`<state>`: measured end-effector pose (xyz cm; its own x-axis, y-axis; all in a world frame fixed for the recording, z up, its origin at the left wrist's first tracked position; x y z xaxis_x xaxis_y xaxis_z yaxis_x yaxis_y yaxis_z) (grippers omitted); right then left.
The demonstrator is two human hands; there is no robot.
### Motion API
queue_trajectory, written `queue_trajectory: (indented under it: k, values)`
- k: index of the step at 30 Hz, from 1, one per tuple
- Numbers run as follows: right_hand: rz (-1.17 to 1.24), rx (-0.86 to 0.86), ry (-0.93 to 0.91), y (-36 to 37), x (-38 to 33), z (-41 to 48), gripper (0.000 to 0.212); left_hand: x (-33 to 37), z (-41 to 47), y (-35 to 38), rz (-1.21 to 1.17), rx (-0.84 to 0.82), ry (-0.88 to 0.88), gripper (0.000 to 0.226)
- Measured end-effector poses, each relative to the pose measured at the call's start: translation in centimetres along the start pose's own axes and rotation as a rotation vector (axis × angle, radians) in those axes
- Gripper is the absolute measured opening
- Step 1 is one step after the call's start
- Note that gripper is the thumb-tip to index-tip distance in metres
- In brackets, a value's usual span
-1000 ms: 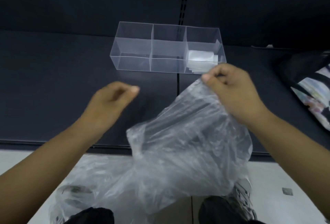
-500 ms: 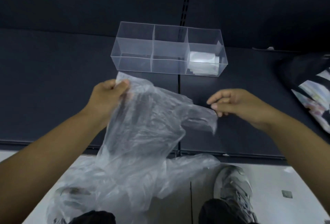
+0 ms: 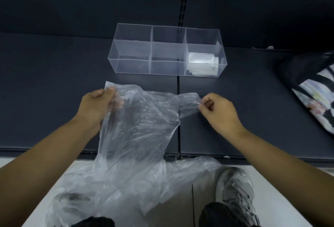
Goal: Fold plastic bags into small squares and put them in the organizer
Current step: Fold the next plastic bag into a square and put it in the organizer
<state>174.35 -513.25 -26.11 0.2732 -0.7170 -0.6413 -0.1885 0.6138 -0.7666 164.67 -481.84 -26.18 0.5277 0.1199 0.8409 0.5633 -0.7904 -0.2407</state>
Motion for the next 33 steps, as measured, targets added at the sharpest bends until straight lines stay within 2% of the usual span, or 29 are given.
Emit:
queue_trajectory:
  k: [3, 6, 8, 10, 12, 13, 16, 18, 20, 21, 24, 27, 30, 33]
  values:
    - [-0.087, 0.223, 0.013, -1.8, 1.8, -0.2, 0.009, 0.1, 0.1, 0.0, -0.014, 0.046, 0.012, 0.025]
    - [-0.007, 0.271, 0.030, -2.9, 3.2, -0.3, 0.007, -0.1, 0.0, 0.8, 0.007, 0.012, 0.026, 0.023]
    - [0.268, 0.216, 0.097, -2.8, 3.5, -0.1, 0.017, -0.2, -0.1, 1.2, 0.007, -0.008, 0.027, 0.021]
    - [0.719, 0.118, 0.237, -2.8, 3.6, 0.6, 0.036, -0.2, 0.0, 1.1, 0.002, -0.013, 0.024, 0.016]
    - [1.123, 0.001, 0.444, -2.7, 3.6, 1.2, 0.037, -0.1, 0.2, 0.9, 0.003, -0.016, 0.014, 0.014]
    - [1.224, -0.052, 0.536, -2.6, 3.5, 1.5, 0.037, -0.2, 0.3, 0.9, 0.005, -0.018, 0.008, 0.014]
    - [1.133, -0.088, 0.702, -2.1, 3.3, 2.6, 0.048, 0.0, 0.5, 1.0, 0.001, -0.003, 0.002, 0.017]
    - [0.979, -0.038, 0.733, -1.8, 2.8, 3.6, 0.037, 0.1, 0.7, 1.1, -0.002, 0.023, 0.001, 0.020]
    - [0.848, 0.017, 0.703, -1.6, 2.4, 4.7, 0.014, 0.4, 0.7, 1.1, 0.000, 0.042, -0.007, 0.022]
    - [0.796, 0.064, 0.674, -1.6, 2.4, 5.1, 0.011, 0.5, 0.6, 1.1, -0.006, 0.047, -0.015, 0.022]
    - [0.738, 0.250, 0.578, -2.3, 2.9, 5.4, 0.019, 0.4, 0.7, 0.9, -0.029, 0.042, -0.051, 0.021]
    - [0.802, 0.407, 0.563, -3.2, 4.2, 4.8, 0.021, 0.6, 0.7, 1.1, -0.053, 0.028, -0.091, 0.018]
    - [0.845, 0.507, 0.594, -4.3, 5.3, 4.3, 0.018, 1.0, 0.4, 1.5, -0.073, -0.069, -0.142, 0.019]
    - [0.769, 0.378, 0.569, -4.6, 4.0, 2.2, 0.007, 1.4, -0.6, 1.4, -0.190, -0.242, -0.172, 0.036]
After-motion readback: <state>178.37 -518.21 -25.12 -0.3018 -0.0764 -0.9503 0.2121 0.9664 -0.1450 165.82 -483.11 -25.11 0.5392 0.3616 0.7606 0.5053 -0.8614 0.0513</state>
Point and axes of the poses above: each hand's wrist, its own z-axis towards the middle knuckle, its own y-axis out of the palm, x = y × z, the point moved 4 cm from there along z, towards the middle knuckle, and after that the axes turned 6 degrees about -y, right-handed, at the moved point
